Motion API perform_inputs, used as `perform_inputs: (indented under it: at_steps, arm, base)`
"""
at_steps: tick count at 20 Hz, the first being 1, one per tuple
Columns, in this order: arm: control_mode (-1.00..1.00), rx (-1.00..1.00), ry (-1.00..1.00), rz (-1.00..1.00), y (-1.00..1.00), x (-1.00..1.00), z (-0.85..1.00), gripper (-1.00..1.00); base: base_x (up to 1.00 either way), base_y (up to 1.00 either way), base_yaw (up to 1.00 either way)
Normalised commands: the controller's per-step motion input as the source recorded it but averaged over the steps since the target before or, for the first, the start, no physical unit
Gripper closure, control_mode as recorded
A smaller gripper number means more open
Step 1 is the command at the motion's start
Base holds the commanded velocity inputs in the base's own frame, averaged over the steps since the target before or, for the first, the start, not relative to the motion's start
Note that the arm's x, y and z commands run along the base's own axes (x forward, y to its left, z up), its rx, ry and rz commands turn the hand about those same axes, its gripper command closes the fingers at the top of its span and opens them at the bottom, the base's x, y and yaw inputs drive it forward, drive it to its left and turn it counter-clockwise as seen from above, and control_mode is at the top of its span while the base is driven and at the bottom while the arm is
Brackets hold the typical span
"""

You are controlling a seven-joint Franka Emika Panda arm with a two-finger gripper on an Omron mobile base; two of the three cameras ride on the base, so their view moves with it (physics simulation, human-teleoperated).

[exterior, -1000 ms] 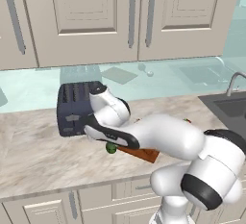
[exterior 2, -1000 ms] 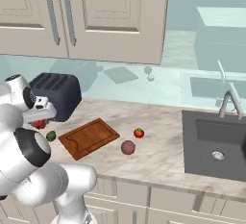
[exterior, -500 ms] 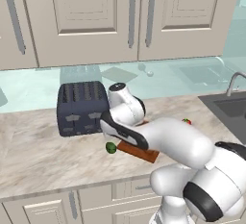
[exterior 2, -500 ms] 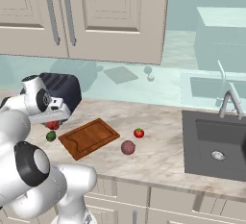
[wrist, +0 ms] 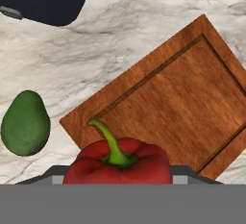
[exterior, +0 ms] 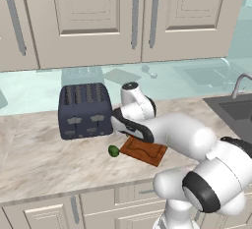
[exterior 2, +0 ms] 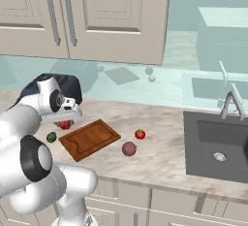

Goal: Place the avocado, onion, tomato, and bell pepper on the cutting board.

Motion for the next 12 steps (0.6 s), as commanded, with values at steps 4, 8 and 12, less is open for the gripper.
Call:
perform_inputs:
  at_steps: [4, 8, 12]
  arm:
    - [-1.0, 0.0, 0.05, 0.0, -0.2, 0.39, -0.06, 1.0]
    - [-1.0, 0.0, 0.05, -0.01, -0.19, 0.38, -0.02, 1.0]
    - [-1.0, 0.0, 0.02, -0.01, -0.18, 0.19, -0.15, 1.0]
  base:
    - [0.0, 0.0, 0.0]
    - [0.0, 0.0, 0.0]
    - [0.0, 0.0, 0.0]
